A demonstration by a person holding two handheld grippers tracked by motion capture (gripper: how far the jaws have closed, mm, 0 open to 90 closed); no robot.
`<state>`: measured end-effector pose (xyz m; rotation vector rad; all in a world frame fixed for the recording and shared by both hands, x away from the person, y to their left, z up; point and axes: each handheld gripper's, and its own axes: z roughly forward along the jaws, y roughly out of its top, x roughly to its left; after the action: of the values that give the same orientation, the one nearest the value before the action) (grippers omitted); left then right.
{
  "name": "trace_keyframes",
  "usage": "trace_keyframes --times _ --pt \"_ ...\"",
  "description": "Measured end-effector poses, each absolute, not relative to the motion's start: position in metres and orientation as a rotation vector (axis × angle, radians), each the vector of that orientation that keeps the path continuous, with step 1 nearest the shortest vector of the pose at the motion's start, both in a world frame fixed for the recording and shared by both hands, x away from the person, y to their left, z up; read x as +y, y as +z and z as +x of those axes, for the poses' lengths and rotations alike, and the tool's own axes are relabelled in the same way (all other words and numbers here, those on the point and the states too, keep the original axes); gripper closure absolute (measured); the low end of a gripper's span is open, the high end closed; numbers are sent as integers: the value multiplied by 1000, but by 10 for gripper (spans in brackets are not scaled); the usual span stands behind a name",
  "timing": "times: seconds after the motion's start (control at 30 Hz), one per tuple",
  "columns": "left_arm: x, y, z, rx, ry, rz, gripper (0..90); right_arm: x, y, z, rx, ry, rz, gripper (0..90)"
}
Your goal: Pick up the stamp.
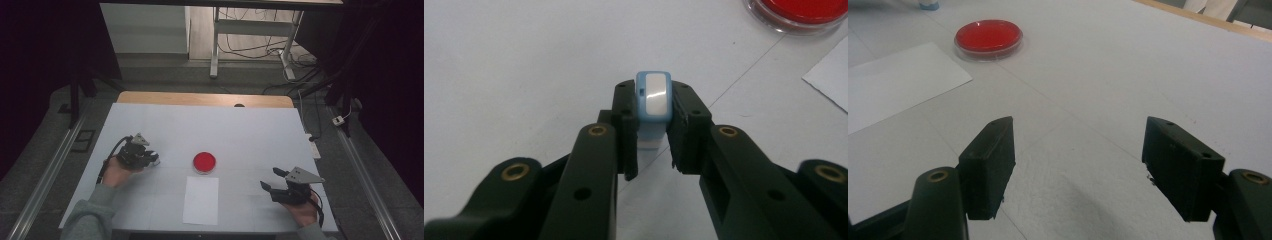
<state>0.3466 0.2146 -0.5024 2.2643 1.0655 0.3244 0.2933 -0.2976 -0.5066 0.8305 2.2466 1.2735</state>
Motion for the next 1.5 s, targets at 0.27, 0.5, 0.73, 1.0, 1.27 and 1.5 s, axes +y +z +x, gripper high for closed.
trace_keyframes --times 0.27,0.5,0.73,1.0,1.27,1.5 --pt "216 -502 346 1067 338 2268 756 -298 -507 293 2246 1273 831 291" --pt "217 -499 344 1068 339 2245 757 -298 -507 293 2246 1277 830 291" --pt "218 -495 341 1053 340 2219 757 -298 -507 293 2246 1274 831 291" --pt "219 -488 338 1035 319 2168 757 -297 -508 293 2241 1269 829 291" --pt "214 -481 334 994 296 2155 757 -297 -508 293 2239 1272 825 291" --pt "212 -474 330 967 273 2117 757 -297 -507 293 2235 1269 819 291"
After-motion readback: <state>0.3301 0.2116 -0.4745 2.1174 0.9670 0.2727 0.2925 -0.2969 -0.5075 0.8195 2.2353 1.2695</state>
